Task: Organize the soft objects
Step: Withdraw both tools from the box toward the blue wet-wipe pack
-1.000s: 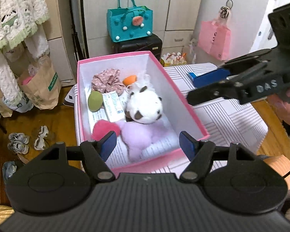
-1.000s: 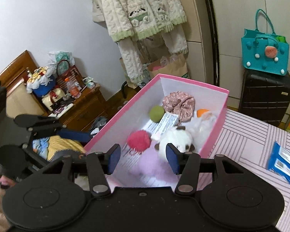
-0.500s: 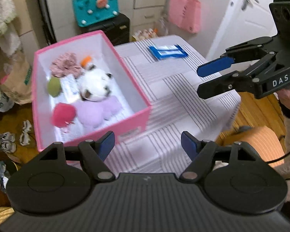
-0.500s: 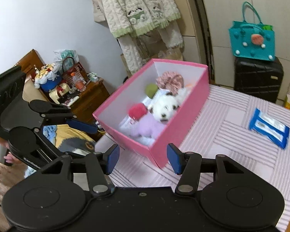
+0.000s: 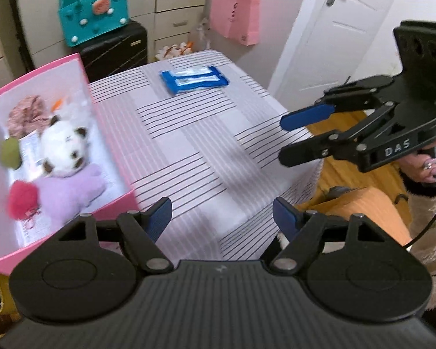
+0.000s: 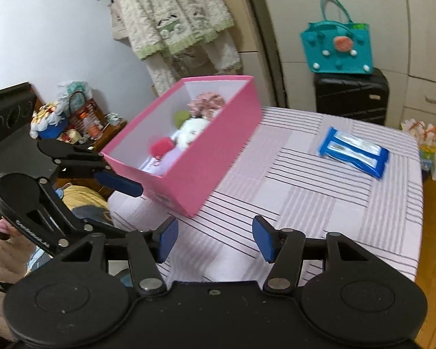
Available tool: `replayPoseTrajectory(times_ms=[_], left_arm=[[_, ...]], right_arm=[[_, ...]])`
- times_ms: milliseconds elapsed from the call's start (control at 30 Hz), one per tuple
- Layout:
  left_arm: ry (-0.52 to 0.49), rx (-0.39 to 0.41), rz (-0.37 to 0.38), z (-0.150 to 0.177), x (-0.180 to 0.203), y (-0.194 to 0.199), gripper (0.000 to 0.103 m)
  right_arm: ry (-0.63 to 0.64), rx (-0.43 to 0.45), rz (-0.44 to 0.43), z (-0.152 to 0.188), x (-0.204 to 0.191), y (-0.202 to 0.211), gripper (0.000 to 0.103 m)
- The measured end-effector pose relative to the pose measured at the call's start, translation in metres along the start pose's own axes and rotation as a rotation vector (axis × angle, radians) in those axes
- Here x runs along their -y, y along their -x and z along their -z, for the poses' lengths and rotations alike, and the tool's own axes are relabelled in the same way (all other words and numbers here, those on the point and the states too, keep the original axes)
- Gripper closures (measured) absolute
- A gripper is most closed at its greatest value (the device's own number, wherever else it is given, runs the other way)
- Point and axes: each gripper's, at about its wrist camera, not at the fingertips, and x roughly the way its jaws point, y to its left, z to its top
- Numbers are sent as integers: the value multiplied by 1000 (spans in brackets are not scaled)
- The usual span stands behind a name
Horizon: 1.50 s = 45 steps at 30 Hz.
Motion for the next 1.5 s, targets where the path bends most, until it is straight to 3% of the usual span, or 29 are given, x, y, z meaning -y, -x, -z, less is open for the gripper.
replayPoseTrajectory(times_ms=[467,967,1200,1500], left_arm=[[29,203,12,-31,20,-46,27],[146,330,-50,-71,8,-110,27],[212,341,-113,-95,-5,-145,28],[360,282,-193,-125,-37,-203,31]], right_arm=[[-28,145,74,8,72,0,41],[42,323,273,16,135,-26,41],[72,312,308,9,159,-51,39],[-113,258,230,-14,211,-86,39]])
